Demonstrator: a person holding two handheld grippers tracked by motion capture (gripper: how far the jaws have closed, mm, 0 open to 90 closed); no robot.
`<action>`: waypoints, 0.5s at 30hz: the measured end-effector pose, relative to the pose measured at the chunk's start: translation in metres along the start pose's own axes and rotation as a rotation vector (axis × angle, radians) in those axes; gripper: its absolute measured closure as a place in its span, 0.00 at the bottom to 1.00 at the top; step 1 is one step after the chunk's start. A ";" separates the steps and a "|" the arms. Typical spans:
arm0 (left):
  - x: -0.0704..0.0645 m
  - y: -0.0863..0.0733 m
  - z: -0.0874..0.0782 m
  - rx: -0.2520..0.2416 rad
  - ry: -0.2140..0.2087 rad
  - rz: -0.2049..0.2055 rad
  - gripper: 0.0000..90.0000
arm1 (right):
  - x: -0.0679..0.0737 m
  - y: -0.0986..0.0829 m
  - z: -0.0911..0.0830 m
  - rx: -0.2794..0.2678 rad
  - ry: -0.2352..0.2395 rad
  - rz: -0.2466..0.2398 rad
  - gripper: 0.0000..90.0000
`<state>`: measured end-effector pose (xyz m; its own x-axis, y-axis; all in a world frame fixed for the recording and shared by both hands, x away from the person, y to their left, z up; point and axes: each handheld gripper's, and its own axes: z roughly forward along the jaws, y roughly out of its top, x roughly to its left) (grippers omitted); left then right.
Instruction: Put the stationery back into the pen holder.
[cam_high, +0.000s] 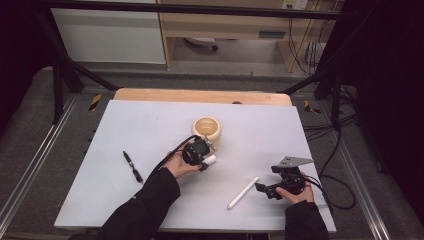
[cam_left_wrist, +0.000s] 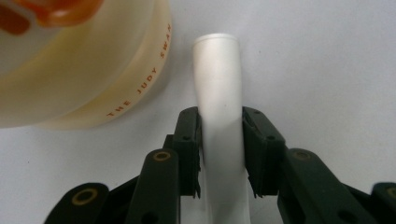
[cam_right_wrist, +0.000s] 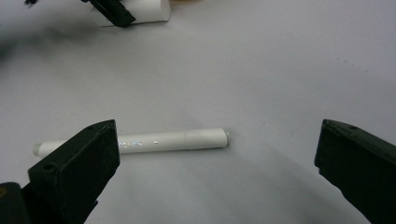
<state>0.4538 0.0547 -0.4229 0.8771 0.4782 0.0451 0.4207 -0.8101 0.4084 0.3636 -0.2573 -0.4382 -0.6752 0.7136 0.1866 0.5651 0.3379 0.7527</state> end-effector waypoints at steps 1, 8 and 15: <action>0.000 0.000 0.000 0.002 -0.002 -0.001 0.76 | 0.000 0.000 0.000 0.000 0.000 0.000 0.01; 0.001 0.001 0.001 0.013 -0.010 -0.008 0.76 | 0.000 0.000 0.000 0.001 0.000 0.001 0.01; 0.000 0.002 0.000 0.017 -0.004 -0.013 0.77 | 0.000 0.000 0.000 0.002 0.003 0.001 0.01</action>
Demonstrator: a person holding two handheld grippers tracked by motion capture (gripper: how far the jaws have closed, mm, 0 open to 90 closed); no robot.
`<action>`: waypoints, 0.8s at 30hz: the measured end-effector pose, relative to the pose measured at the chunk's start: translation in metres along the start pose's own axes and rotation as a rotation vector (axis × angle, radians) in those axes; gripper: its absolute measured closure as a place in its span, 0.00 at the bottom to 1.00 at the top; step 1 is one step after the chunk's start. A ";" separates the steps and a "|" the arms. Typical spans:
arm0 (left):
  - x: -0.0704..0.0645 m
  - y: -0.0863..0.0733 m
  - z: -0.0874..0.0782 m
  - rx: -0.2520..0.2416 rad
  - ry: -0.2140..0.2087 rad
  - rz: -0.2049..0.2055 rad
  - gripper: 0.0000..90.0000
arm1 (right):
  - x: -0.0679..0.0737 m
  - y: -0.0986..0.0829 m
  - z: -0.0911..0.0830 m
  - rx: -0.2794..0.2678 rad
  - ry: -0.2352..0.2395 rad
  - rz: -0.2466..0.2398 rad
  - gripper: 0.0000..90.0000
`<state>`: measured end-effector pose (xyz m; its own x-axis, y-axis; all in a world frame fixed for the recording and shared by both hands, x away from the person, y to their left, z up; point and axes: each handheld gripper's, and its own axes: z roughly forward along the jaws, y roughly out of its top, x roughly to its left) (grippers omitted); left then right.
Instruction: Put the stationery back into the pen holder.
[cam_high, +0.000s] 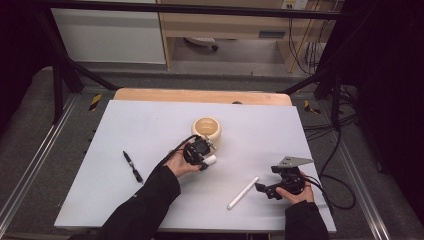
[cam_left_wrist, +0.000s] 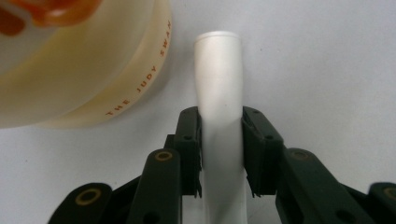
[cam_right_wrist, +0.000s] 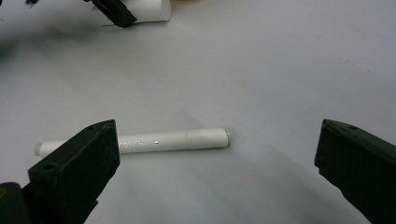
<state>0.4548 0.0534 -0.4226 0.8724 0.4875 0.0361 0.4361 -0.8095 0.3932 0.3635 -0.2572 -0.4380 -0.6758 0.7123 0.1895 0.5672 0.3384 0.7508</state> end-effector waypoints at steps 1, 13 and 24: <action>0.000 0.000 0.000 -0.001 0.001 -0.001 0.77 | 0.000 0.000 0.000 -0.002 0.000 0.000 0.01; 0.000 -0.001 -0.007 -0.015 -0.005 -0.024 0.77 | 0.000 0.000 0.000 -0.001 0.001 0.000 0.01; -0.002 -0.002 -0.011 -0.021 0.011 -0.008 0.78 | 0.000 0.000 0.000 0.000 0.002 0.000 0.01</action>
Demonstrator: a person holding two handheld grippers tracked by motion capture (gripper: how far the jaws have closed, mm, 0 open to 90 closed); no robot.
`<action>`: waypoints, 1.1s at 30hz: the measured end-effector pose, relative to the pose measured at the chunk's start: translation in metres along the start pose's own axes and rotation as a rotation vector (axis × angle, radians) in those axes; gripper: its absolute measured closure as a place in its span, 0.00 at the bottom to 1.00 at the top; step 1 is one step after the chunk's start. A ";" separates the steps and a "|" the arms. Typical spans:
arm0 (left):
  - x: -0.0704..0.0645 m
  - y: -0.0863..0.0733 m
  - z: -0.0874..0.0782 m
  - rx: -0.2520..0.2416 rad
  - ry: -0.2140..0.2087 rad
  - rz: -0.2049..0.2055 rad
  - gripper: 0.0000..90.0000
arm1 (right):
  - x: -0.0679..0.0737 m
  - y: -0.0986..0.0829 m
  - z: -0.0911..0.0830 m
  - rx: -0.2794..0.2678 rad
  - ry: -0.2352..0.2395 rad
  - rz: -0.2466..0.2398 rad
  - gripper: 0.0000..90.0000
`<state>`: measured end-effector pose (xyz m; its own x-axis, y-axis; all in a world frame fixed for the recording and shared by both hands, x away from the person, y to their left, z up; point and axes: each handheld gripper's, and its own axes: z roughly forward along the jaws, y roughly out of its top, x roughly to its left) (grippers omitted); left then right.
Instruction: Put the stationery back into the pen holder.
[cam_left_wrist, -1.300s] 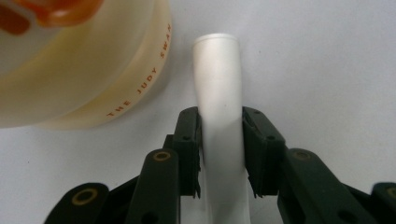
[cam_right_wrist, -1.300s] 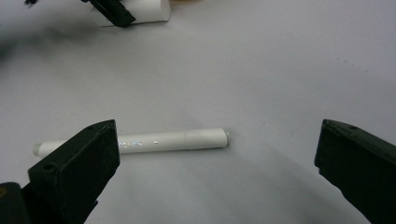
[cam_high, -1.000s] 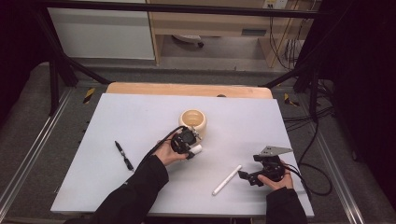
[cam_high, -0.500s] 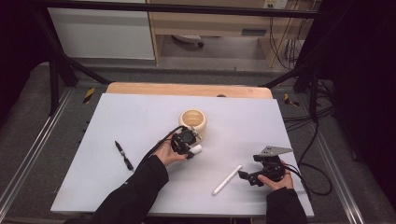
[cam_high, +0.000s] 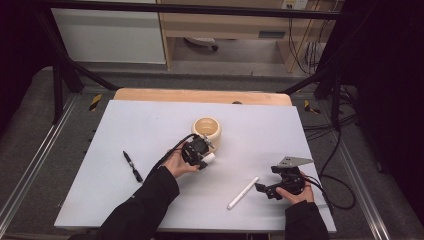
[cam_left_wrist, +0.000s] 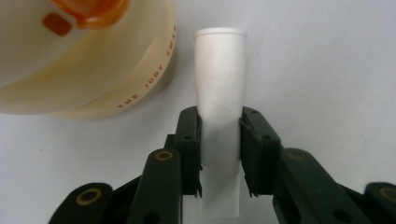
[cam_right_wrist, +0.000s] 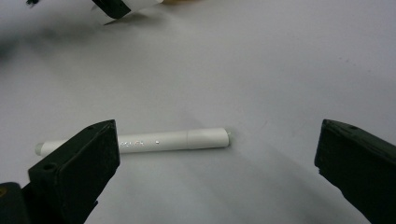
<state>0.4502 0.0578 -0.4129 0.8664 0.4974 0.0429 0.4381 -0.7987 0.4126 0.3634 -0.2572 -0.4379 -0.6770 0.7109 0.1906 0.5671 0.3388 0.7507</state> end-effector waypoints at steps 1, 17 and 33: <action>0.000 0.000 0.000 0.000 0.001 0.003 0.78 | 0.000 0.000 0.000 0.000 0.000 0.000 0.01; -0.002 -0.002 -0.013 -0.034 0.021 -0.013 0.78 | 0.000 0.000 0.000 -0.001 0.000 0.002 0.01; -0.001 -0.010 -0.036 -0.126 0.011 -0.051 0.78 | 0.000 0.000 0.000 -0.001 -0.003 -0.003 0.01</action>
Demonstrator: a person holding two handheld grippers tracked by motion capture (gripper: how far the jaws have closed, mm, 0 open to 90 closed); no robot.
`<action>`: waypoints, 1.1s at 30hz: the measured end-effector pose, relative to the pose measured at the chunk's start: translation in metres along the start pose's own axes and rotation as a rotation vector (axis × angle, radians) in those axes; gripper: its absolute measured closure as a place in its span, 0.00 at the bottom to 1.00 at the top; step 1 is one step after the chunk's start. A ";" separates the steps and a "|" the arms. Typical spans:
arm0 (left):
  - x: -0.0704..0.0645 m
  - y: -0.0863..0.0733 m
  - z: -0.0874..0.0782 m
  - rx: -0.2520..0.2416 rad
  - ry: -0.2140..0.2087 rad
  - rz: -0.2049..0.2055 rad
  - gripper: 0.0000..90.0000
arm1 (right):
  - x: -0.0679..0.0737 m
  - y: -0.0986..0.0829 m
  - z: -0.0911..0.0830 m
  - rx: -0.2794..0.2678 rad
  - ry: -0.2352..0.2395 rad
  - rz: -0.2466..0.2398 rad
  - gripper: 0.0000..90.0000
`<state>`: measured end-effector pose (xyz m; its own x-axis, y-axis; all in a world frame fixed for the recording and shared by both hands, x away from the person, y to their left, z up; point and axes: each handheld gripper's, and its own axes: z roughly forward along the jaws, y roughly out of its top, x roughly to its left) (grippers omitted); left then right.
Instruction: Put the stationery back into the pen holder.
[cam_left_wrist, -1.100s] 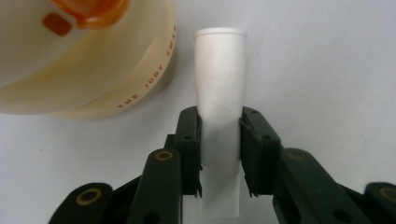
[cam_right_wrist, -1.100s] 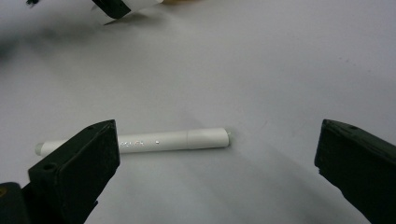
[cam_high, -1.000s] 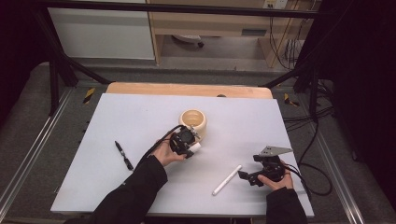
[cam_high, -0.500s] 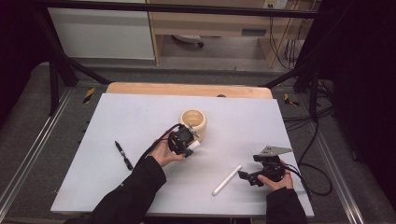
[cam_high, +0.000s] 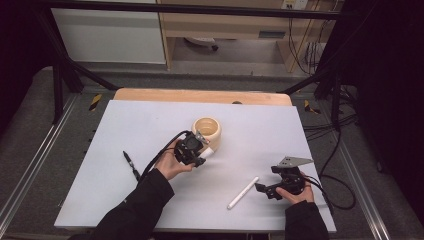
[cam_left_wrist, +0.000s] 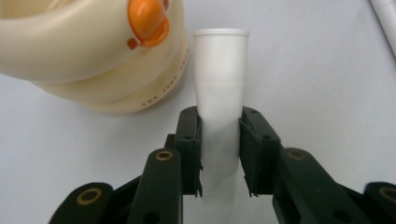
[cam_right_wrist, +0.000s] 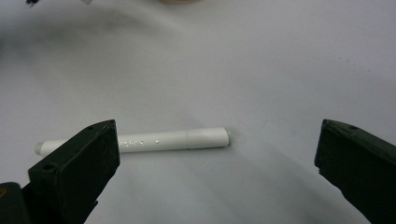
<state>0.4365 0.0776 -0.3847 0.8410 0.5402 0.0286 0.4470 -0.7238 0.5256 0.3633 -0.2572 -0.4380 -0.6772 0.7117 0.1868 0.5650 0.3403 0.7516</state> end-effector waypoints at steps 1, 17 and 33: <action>0.000 0.000 -0.002 -0.009 0.002 -0.001 0.78 | 0.000 0.000 0.000 0.001 -0.001 -0.002 0.01; 0.003 0.001 -0.033 -0.118 0.019 -0.053 0.78 | 0.000 0.000 0.000 0.001 -0.003 0.003 0.01; 0.009 0.016 -0.056 -0.225 0.048 -0.086 0.78 | 0.000 0.000 0.000 0.001 -0.004 0.003 0.01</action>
<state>0.4342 0.0949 -0.3290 0.7849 0.6195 0.0129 0.4330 -0.5632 0.7038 0.3632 -0.2574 -0.4379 -0.6737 0.7151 0.1863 0.5675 0.3393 0.7502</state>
